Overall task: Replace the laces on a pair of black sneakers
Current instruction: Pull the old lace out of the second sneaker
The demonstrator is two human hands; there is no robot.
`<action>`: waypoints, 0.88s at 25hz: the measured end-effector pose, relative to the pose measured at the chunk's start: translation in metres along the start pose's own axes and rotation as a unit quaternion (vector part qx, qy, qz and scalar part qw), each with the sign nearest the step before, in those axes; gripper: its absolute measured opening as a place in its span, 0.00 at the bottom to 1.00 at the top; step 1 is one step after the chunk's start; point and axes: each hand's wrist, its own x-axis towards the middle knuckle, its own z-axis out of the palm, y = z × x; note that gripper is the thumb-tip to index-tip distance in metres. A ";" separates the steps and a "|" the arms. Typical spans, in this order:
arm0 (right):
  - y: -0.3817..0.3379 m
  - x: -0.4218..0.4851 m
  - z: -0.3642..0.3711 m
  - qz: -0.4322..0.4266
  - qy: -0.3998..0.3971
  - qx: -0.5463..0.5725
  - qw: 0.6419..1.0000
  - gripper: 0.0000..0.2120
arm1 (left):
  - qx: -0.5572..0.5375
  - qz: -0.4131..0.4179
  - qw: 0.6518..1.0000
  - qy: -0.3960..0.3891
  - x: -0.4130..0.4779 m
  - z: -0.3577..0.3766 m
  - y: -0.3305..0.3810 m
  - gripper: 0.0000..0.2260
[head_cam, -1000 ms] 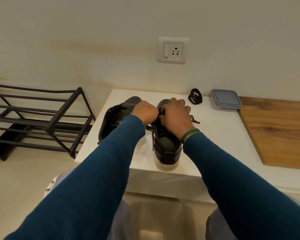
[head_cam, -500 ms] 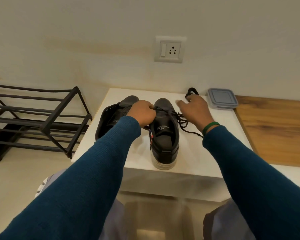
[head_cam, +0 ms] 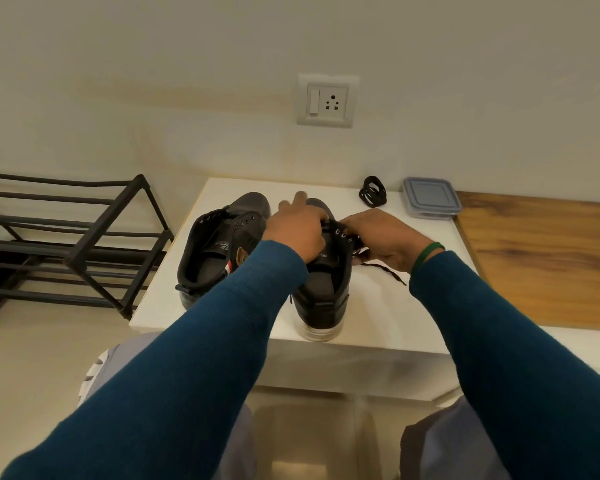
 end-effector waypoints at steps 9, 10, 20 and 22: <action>0.008 -0.002 -0.012 0.032 -0.029 0.067 0.997 0.15 | -0.226 -0.156 0.954 0.120 0.013 -0.006 -0.025 0.07; 0.008 -0.002 -0.013 0.030 -0.031 0.069 0.997 0.15 | -0.248 -0.138 0.950 0.133 0.009 -0.006 -0.022 0.08; 0.009 0.004 -0.014 0.020 -0.048 0.059 0.997 0.14 | -0.193 -0.050 0.968 0.152 0.002 -0.005 0.007 0.08; 0.011 0.005 -0.016 0.024 -0.048 0.066 0.996 0.14 | -0.418 -0.176 0.852 0.261 0.003 -0.017 -0.004 0.11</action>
